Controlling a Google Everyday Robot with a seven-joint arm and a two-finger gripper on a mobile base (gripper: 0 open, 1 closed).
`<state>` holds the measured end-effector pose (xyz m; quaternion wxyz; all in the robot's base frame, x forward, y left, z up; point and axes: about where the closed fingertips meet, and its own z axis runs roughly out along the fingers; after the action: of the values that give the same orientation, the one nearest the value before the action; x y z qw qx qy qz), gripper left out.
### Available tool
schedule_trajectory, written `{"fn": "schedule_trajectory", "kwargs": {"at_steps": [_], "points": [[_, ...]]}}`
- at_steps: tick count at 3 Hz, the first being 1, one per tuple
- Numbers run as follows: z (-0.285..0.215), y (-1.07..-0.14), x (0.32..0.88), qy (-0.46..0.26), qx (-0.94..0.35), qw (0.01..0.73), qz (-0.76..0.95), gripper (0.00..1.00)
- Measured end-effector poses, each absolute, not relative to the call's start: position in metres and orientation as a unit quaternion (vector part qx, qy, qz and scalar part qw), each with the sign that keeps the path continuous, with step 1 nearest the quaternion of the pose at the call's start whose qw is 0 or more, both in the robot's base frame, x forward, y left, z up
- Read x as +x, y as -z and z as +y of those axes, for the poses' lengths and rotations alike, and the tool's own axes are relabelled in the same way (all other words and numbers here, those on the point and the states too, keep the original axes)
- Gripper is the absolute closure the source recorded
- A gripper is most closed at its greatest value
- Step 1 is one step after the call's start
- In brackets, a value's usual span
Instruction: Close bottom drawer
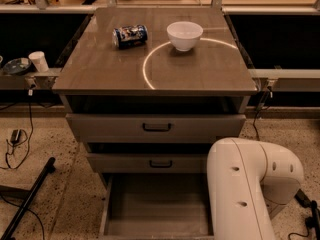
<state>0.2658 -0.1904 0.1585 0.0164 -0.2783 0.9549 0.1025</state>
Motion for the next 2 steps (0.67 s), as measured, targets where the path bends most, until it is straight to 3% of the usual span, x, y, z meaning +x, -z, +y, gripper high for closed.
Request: {"fn": "schedule_trajectory", "kwargs": {"at_steps": [2], "points": [[-0.167, -0.146, 0.302, -0.115, -0.315, 0.042, 0.941, 0.00]]}}
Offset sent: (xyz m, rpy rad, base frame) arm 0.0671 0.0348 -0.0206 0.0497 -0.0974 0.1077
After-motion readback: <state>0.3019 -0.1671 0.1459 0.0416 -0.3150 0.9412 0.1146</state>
